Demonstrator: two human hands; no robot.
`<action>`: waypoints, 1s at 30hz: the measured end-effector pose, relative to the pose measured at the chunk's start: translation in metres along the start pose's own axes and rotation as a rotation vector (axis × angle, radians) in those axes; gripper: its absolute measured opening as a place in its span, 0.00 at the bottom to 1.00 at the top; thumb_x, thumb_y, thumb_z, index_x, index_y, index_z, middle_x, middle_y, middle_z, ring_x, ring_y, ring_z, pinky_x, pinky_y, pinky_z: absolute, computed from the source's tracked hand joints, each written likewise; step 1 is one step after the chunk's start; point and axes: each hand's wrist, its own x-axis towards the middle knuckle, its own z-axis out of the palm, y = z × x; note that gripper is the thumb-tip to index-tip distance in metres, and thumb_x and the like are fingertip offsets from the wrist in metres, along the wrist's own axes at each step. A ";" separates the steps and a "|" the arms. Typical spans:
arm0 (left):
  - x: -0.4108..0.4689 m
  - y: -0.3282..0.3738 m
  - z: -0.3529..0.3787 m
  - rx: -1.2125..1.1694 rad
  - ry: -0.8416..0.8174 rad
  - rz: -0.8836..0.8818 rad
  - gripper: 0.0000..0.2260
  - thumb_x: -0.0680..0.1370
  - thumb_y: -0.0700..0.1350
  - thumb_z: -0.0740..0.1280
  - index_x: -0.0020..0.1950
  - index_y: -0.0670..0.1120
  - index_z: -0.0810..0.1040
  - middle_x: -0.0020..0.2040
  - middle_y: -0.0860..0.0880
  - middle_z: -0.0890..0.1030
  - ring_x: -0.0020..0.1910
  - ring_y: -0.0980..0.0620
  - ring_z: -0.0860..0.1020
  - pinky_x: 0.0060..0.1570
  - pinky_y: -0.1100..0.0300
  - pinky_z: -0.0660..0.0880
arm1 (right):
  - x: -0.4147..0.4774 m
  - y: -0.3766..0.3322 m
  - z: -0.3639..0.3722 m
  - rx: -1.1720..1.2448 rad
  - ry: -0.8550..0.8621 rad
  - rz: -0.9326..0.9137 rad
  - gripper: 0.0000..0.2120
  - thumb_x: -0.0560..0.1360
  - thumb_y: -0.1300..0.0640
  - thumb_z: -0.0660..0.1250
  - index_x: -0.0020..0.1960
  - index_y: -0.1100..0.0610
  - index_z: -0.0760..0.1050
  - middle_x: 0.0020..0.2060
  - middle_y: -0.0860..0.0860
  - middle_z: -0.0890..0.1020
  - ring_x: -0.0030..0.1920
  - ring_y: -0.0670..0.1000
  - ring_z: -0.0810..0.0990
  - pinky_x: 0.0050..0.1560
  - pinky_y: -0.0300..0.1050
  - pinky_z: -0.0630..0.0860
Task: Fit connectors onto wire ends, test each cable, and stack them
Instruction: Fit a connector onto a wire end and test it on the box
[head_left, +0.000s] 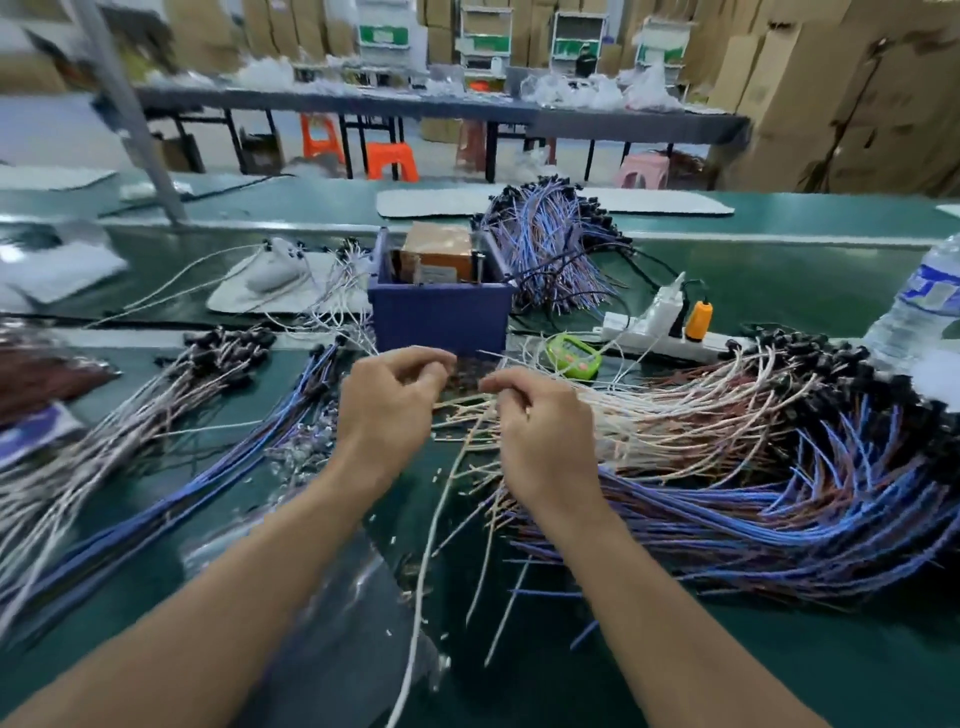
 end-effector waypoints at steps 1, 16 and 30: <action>0.004 -0.006 -0.012 0.003 0.053 -0.032 0.14 0.78 0.41 0.71 0.41 0.61 0.85 0.35 0.63 0.84 0.31 0.61 0.80 0.30 0.69 0.73 | 0.004 -0.008 0.014 0.030 -0.014 0.002 0.13 0.79 0.61 0.63 0.50 0.50 0.86 0.37 0.42 0.84 0.33 0.40 0.76 0.34 0.31 0.66; 0.027 -0.093 -0.107 0.663 0.282 -0.160 0.12 0.74 0.53 0.76 0.57 0.54 0.87 0.51 0.45 0.85 0.55 0.43 0.78 0.60 0.51 0.73 | 0.061 -0.062 0.169 -0.275 -0.466 0.112 0.10 0.77 0.53 0.64 0.48 0.53 0.85 0.44 0.53 0.87 0.47 0.58 0.84 0.50 0.50 0.81; 0.033 -0.087 -0.099 0.145 0.307 -0.092 0.05 0.74 0.50 0.73 0.47 0.55 0.88 0.36 0.65 0.83 0.42 0.70 0.80 0.42 0.78 0.70 | 0.075 -0.066 0.171 -0.022 -0.324 0.228 0.13 0.75 0.44 0.66 0.40 0.51 0.82 0.29 0.45 0.83 0.32 0.45 0.81 0.36 0.47 0.79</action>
